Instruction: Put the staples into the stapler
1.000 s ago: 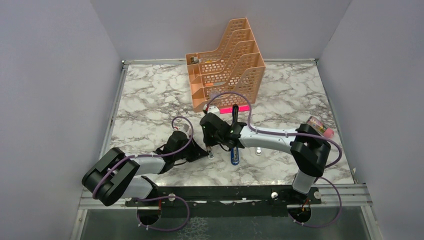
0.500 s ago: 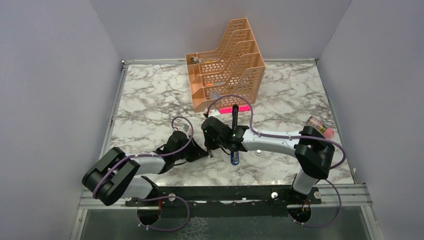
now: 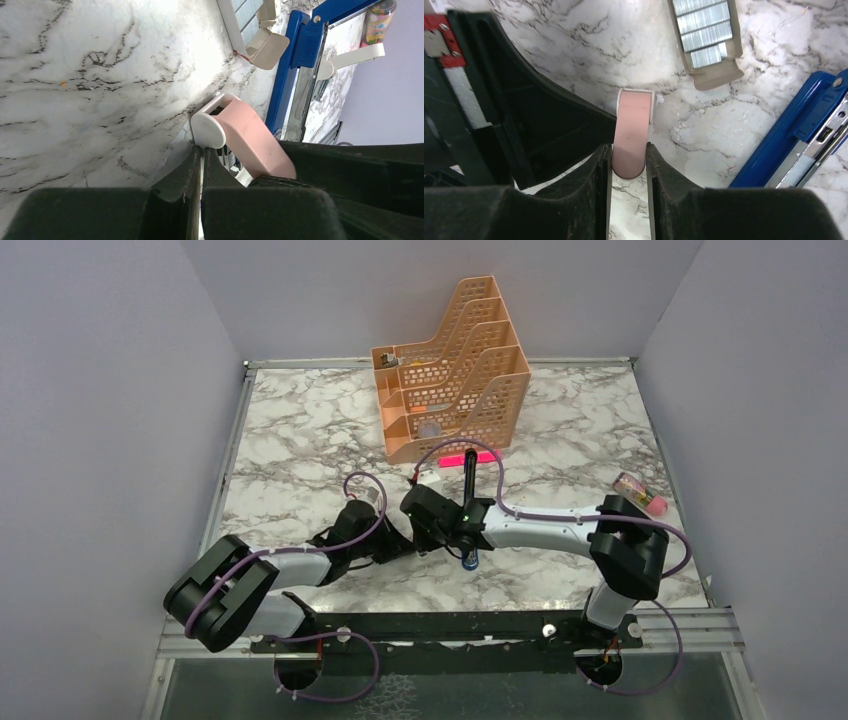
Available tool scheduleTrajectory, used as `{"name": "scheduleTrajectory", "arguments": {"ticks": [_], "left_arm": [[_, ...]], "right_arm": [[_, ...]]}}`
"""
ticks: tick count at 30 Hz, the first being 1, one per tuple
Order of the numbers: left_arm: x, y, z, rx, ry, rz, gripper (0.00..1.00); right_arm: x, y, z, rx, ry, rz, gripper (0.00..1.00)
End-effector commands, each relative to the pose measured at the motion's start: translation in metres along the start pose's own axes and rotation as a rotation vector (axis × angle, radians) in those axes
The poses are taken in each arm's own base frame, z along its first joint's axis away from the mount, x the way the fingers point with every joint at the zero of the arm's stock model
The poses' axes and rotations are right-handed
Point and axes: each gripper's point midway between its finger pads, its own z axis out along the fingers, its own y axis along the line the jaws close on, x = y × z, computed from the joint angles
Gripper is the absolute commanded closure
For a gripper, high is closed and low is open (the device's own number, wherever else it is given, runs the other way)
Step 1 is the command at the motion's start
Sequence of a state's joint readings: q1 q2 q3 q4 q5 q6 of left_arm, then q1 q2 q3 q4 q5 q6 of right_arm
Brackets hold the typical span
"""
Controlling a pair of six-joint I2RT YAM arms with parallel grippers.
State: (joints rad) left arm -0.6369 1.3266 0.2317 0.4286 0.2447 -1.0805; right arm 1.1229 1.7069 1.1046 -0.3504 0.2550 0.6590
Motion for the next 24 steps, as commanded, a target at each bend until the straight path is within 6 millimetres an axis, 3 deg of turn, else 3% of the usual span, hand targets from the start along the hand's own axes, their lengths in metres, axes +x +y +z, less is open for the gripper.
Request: {"name": "scheduleTrajectory", "arguments": {"ticks": [1,10,17,24], "left_arm": [[-0.004,0.037,0.003,-0.161,-0.045,0.012,1.00],[-0.002,0.032,0.000,-0.135,-0.033,0.021,1.00],[-0.007,0.028,-0.013,-0.131,-0.069,0.048,0.87],[-0.018,0.024,-0.027,-0.152,-0.128,0.086,0.84]], "right_arm": [[0.052,-0.023,0.005,0.087,0.163,-0.010,0.71],[0.062,-0.027,0.015,0.121,0.186,-0.008,0.65],[0.044,-0.022,0.005,0.107,0.128,0.008,0.57],[0.033,-0.013,-0.005,0.059,0.104,-0.002,0.53]]}}
